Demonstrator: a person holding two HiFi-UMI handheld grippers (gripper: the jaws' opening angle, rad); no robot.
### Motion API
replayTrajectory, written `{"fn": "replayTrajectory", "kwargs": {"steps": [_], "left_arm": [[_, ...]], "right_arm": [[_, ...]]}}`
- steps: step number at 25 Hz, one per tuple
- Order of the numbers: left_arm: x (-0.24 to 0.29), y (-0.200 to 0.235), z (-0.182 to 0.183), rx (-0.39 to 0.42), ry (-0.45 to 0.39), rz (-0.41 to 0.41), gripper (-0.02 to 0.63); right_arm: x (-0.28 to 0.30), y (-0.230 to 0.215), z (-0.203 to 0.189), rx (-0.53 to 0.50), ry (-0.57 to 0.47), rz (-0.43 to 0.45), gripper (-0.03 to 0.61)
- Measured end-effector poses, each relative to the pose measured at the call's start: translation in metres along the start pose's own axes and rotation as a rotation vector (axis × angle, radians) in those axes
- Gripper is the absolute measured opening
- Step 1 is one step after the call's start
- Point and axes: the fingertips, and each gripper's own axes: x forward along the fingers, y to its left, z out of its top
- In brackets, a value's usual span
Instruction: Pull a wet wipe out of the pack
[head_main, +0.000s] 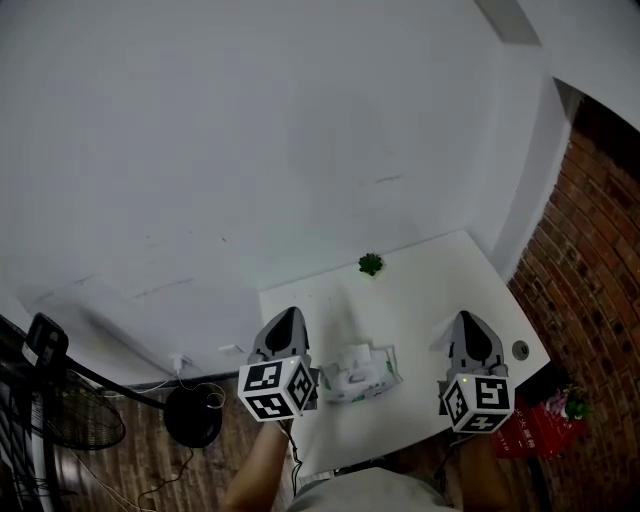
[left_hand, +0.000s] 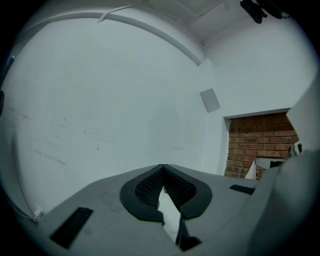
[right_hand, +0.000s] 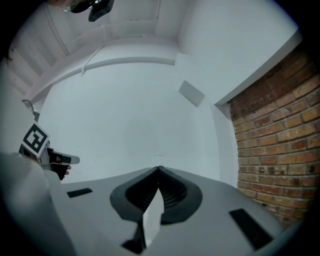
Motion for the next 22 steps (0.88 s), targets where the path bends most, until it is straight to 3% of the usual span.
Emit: {"fn": "replayTrajectory", "kwargs": {"steps": [22], "left_arm": [[-0.001, -0.001, 0.001, -0.012, -0.004, -0.009, 0.0]], "right_arm": [[-0.004, -0.002, 0.008, 0.034, -0.014, -0.001, 0.002]]}}
